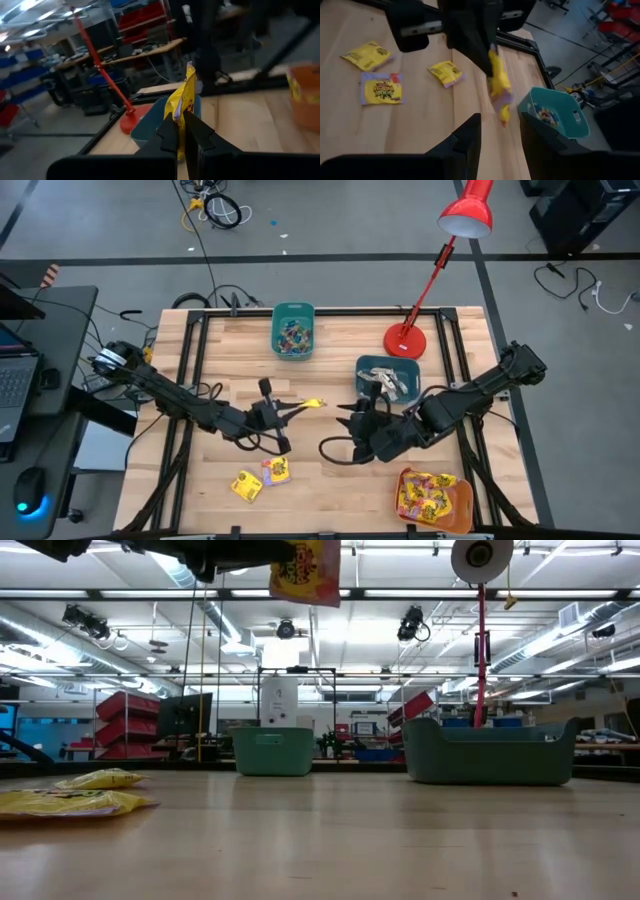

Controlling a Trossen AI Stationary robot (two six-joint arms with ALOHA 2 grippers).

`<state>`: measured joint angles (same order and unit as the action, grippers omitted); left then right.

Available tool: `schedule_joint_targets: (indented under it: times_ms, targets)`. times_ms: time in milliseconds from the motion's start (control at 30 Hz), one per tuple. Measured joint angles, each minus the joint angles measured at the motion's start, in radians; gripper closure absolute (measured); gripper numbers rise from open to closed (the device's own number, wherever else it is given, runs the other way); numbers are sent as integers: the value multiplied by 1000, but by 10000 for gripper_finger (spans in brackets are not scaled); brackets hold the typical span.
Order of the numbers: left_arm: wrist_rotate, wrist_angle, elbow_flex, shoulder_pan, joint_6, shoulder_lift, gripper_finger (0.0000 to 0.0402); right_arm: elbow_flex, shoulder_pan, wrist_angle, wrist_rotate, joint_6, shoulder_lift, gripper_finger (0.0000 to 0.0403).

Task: Sort candy
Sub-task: Put the yellow candy bag into the orange bin

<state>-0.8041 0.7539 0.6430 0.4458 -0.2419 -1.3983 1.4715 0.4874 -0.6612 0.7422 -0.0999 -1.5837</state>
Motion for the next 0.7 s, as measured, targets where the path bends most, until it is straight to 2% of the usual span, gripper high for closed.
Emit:
schedule_joint_targets:
  times_ms: [100,267,367,533,700]
  targets:
    - [47,-31,0,-5,-55,0,396,0,-1,10,-6,2,0,278]
    - [115,-34,0,-32,-65,0,396,0,-35,46,-84,15,-2,265]
    - [191,-33,10,-53,-62,0,396,0,-58,79,-138,36,-2,256]
    - [209,-36,25,-75,-66,0,396,0,-96,104,-210,53,-2,248]
    - [286,-35,47,-101,-66,0,396,0,-122,99,-241,51,-2,249]
